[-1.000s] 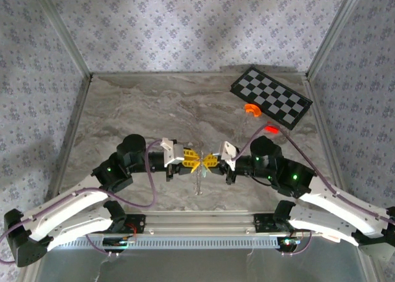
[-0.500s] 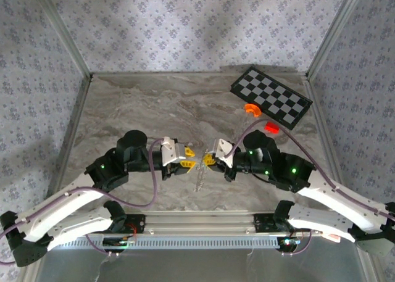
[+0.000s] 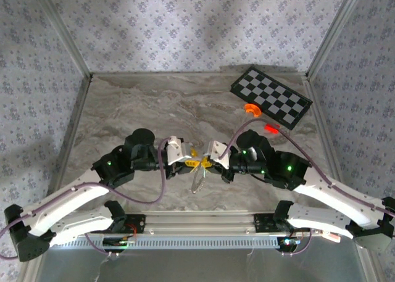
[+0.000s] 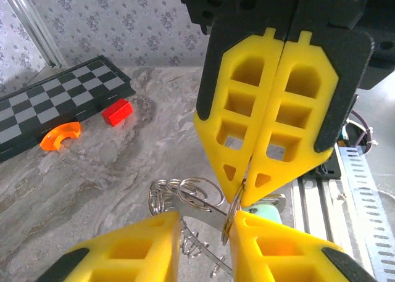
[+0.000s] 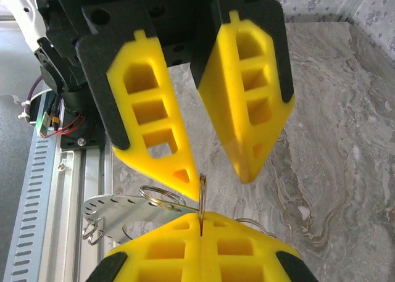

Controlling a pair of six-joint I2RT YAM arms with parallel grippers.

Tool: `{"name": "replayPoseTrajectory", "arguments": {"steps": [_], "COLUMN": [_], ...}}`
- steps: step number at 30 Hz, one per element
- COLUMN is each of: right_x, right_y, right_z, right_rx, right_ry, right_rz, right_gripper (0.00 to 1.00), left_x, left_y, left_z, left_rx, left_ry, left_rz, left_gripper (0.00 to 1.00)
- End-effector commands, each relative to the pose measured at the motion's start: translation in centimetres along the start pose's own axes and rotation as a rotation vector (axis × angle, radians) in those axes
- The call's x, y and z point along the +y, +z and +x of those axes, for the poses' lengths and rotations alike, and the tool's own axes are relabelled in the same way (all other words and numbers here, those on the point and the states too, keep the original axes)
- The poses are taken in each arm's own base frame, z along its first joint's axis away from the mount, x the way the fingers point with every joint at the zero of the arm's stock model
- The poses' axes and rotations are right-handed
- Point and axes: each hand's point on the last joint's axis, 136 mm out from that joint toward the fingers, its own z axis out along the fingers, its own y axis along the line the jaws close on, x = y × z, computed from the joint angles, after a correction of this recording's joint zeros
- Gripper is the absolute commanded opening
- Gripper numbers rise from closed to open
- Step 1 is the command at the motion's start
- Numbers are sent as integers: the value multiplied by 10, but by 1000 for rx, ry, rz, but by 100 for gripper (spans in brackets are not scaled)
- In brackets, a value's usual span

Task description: Put the keys on the keyring

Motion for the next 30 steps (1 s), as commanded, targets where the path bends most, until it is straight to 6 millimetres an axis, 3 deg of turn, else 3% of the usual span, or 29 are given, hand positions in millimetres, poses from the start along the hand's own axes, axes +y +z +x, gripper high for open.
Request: {"name": "replayPoseTrajectory", "arguments": {"steps": [1,9,15,19,22,30], "right_x": [0,0,3,6,5,2], "right_y": [-6,-3,-7,-13,-18,-24], "right_z": [-18,-16,-18,-15,-12,-10], "right_rx": [-43,-36,-52,-73,-85,-111], "right_ry": [-27,-27,-24,-22,-12,-4], "right_rz": [3,1,-4,-4,12,48], "right_gripper": [0,0,2,27,36,34], "left_x": [2,0,-2,-8,-15,-26], "left_y": [0,3,-2,-5,-9,-18], "left_z": [-19,-20,-27,-35,-41,-50], "left_rx": [-40,-55,-102,-146,-180,-232], "left_ry": [46,56,61,68,77,96], "left_rz": [-6,1,0,29,58,107], "left_gripper": [24,0,0,0,0,0]}}
